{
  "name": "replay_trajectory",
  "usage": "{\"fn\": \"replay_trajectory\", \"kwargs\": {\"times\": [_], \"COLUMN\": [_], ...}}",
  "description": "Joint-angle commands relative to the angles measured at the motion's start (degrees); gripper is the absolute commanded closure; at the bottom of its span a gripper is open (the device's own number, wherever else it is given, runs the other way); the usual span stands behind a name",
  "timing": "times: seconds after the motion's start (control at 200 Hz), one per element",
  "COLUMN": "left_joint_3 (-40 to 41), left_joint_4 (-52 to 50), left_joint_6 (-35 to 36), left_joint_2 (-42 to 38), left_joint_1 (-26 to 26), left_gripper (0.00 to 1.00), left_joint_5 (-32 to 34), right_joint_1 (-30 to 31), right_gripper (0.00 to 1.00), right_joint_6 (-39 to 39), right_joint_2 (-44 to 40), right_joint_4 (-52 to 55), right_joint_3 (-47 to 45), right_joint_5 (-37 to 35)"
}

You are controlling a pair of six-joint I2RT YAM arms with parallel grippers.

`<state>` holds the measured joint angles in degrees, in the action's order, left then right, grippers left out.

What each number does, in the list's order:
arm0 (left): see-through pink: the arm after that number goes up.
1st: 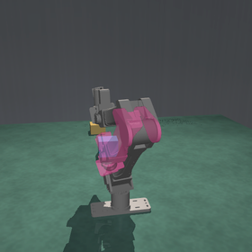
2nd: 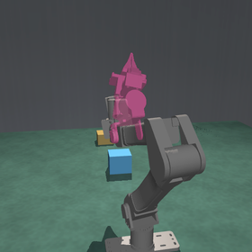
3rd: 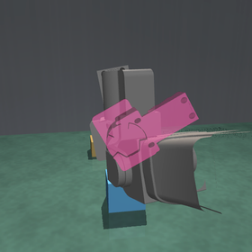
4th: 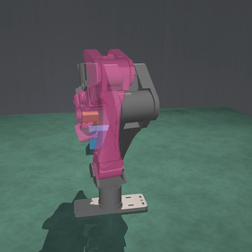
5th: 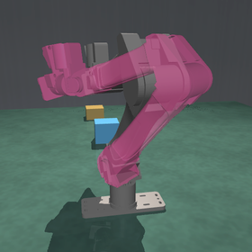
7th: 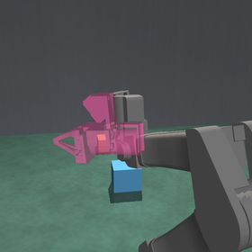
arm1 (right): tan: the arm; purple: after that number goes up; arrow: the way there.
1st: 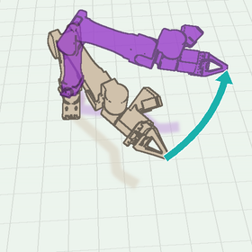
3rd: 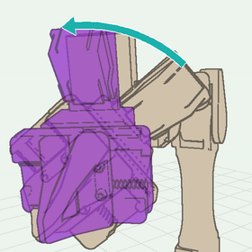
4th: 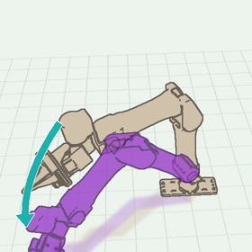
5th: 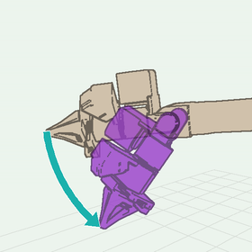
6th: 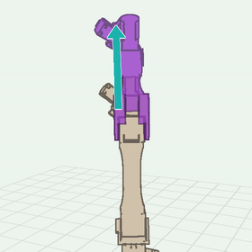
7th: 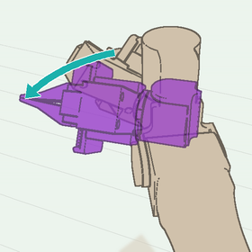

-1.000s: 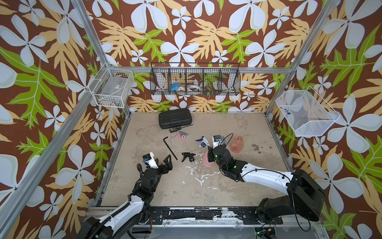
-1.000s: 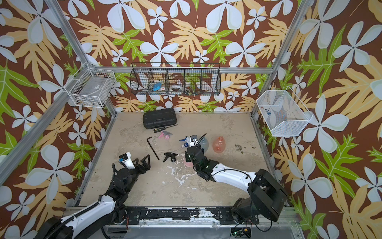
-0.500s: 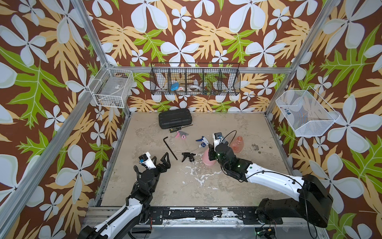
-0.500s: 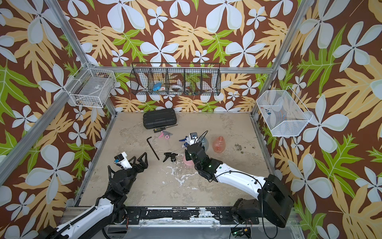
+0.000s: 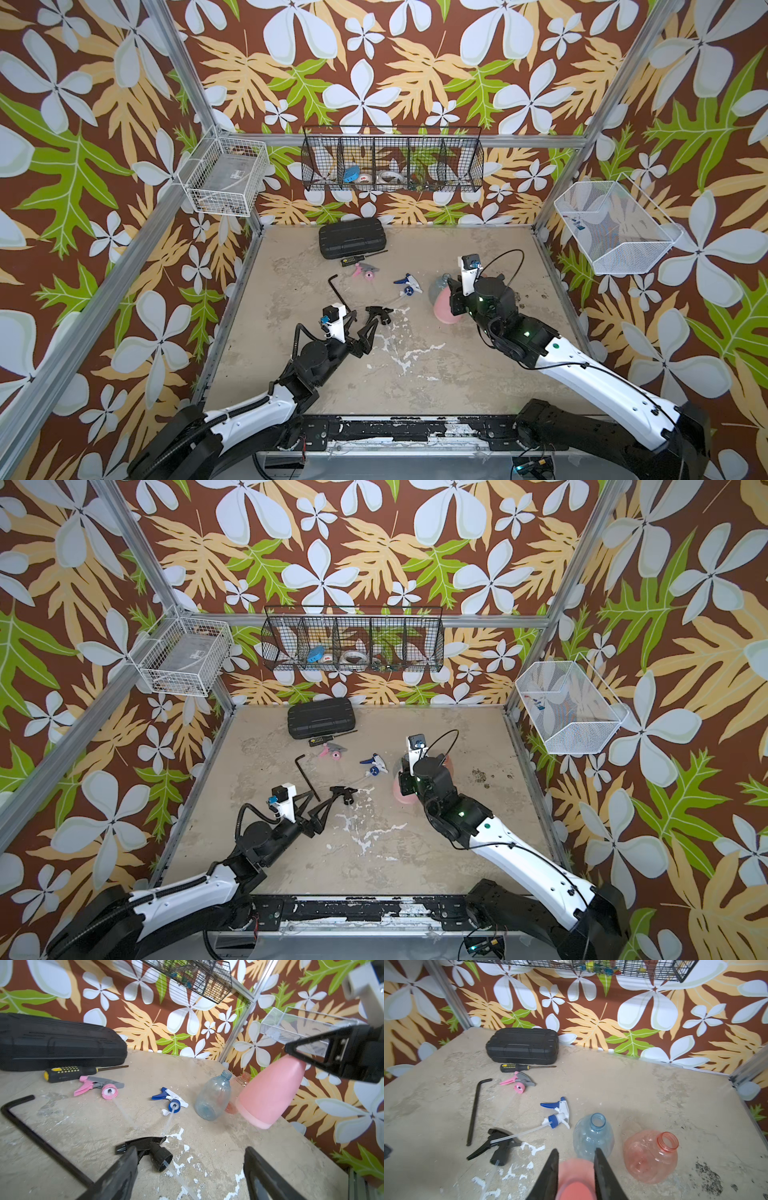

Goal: Attach spray nozzles to spray bottles
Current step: Pick up the spray bottle from the center of the board.

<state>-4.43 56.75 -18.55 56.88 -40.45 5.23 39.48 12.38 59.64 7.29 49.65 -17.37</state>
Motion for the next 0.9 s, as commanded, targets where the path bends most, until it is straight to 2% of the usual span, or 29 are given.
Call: {"fn": "replay_trajectory", "kwargs": {"times": [0.0,0.095,0.205,0.335,0.515,0.55,0.601,0.736,0.896], "left_joint_3": [-2.3,-4.8,-5.0,-6.0,-8.5,-9.5,-10.9,-11.4,-12.6], "left_joint_4": [14.0,16.4,22.8,25.6,23.1,21.3,19.0,20.1,19.1], "left_joint_6": [7.7,13.4,22.9,29.0,27.2,26.6,25.5,24.1,23.3], "left_joint_2": [5.4,10.4,14.3,17.3,19.6,20.1,20.9,22.3,23.6], "left_joint_1": [-0.2,-0.9,-3.7,-3.9,-4.0,-4.0,-4.1,-4.4,-4.6], "left_gripper": [0.19,0.20,0.16,0.15,0.13,0.11,0.01,0.00,0.00], "left_joint_5": [-7.1,-12.2,-8.6,-10.7,-16.4,-17.8,-18.7,-18.0,-21.1], "right_joint_1": [-0.1,-0.1,-0.1,0.4,4.3,5.3,6.5,7.3,8.1], "right_gripper": [0.89,0.89,0.89,0.89,0.90,0.91,0.91,0.91,0.92], "right_joint_6": [-1.9,-2.1,-1.7,-1.4,-2.0,-2.1,-2.4,-2.4,-2.5], "right_joint_2": [-0.6,-0.5,-1.7,-1.8,0.2,0.6,1.2,1.8,2.0], "right_joint_4": [3.7,6.7,7.7,7.6,6.7,6.7,6.6,5.7,4.7], "right_joint_3": [2.5,5.2,6.4,8.3,11.1,11.5,12.1,12.5,12.5], "right_joint_5": [4.5,7.3,11.3,15.1,14.4,13.7,12.7,12.8,13.3]}}
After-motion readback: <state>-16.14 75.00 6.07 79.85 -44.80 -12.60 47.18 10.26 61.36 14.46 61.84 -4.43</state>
